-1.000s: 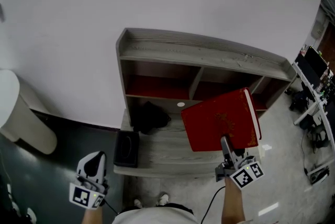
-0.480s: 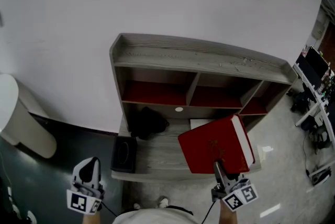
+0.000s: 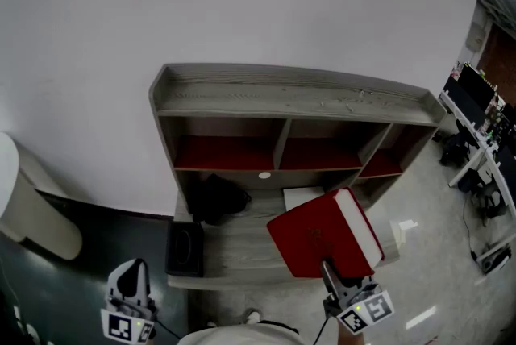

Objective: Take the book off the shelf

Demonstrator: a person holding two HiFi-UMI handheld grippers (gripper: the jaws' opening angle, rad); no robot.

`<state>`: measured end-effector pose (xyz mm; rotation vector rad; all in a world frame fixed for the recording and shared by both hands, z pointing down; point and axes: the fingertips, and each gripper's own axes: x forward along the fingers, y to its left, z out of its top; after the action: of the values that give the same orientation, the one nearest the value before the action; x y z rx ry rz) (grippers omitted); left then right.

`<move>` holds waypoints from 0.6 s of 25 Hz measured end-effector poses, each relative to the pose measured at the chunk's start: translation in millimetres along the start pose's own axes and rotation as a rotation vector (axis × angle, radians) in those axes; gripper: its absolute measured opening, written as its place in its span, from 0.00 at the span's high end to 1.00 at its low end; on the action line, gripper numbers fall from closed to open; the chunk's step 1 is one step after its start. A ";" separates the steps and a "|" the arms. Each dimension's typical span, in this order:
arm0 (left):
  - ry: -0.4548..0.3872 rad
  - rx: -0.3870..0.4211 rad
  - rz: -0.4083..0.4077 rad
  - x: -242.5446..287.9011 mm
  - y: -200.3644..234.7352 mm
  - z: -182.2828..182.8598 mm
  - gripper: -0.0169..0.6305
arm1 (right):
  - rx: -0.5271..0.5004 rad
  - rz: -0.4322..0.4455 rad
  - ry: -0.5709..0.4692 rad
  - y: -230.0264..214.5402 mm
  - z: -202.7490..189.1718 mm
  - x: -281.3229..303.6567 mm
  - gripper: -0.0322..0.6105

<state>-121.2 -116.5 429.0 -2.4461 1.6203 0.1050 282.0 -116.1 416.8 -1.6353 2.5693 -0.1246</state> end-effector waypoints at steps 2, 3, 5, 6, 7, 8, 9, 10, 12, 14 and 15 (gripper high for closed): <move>-0.005 0.005 0.002 -0.1 3.1 0.6 0.95 | 0.006 0.008 -0.002 2.9 0.1 5.1 0.57; -0.004 0.005 0.003 -0.1 5.2 0.0 0.95 | 0.014 0.012 -0.004 4.6 0.5 7.8 0.57; -0.003 -0.003 0.002 0.4 8.6 -0.5 0.95 | 0.029 0.021 -0.011 8.7 2.4 13.7 0.57; -0.003 -0.010 -0.002 0.5 9.4 -0.2 0.95 | 0.029 0.026 -0.013 11.5 3.8 17.1 0.57; -0.003 -0.018 -0.007 -0.1 9.8 0.0 0.95 | 0.024 0.030 -0.014 14.7 5.3 20.4 0.57; -0.002 -0.021 -0.012 -1.7 10.1 0.1 0.95 | 0.019 0.033 -0.014 18.1 6.6 22.8 0.57; 0.000 -0.021 -0.015 -3.5 10.8 0.0 0.95 | 0.016 0.036 -0.016 21.0 7.8 24.3 0.57; 0.000 -0.021 -0.016 -5.0 11.9 -0.5 0.95 | 0.017 0.038 -0.019 23.1 9.0 25.3 0.57; -0.001 -0.026 -0.016 -5.9 14.5 -0.9 0.95 | 0.021 0.040 -0.025 25.5 11.1 27.6 0.57; 0.001 -0.028 -0.017 -6.7 16.7 -0.5 0.95 | 0.022 0.038 -0.026 27.5 12.1 30.0 0.57; 0.003 -0.029 -0.016 -7.3 18.1 -0.1 0.95 | 0.024 0.038 -0.026 28.7 12.2 30.7 0.57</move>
<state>-140.7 -116.7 427.9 -2.4815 1.6110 0.1241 244.7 -132.0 400.3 -1.5689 2.5679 -0.1297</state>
